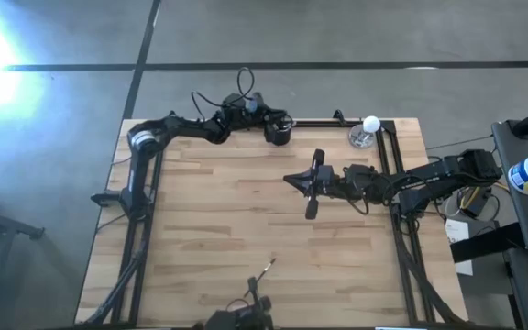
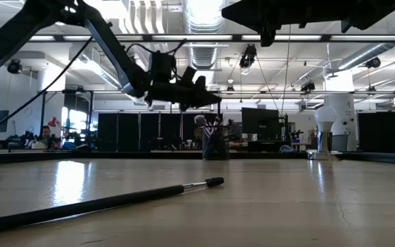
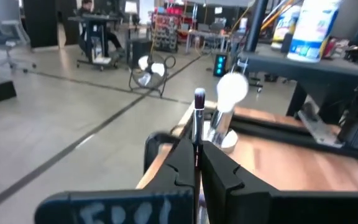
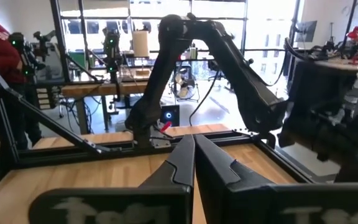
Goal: Put items in baskets/containers
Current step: Put the black eyeshadow brush into the black pen holder
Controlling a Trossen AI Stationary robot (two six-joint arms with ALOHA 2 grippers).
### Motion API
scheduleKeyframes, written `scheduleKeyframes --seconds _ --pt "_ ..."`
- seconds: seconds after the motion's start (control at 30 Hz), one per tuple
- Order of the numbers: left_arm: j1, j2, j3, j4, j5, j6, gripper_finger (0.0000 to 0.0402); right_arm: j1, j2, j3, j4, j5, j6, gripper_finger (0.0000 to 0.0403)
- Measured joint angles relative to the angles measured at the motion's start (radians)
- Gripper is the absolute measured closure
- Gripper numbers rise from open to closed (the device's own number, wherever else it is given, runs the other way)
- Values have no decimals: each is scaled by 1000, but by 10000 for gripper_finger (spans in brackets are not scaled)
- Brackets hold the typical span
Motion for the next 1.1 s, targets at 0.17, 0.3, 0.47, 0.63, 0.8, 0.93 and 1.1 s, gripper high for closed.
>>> scheduleKeyframes --seconds 0.17,0.3,0.47,0.63,0.8,0.93,1.1 --pt "17 27 -2 1 3 -1 397 0 0 0 -3 0 -19 394" --pt "20 46 -2 1 10 0 397 0 0 0 -2 0 -32 394" --pt "24 65 -2 0 11 8 397 0 0 0 -3 0 -32 394" --pt "24 70 -4 -2 20 -12 377 0 0 0 -3 0 -32 394" --pt "29 45 -3 -93 20 -16 326 0 0 0 -5 0 -32 394" --pt "34 11 -7 -143 19 7 305 0 0 0 -5 0 -31 394" --pt "34 -57 -33 -211 21 38 300 0 -1 0 -22 -1 -27 394"
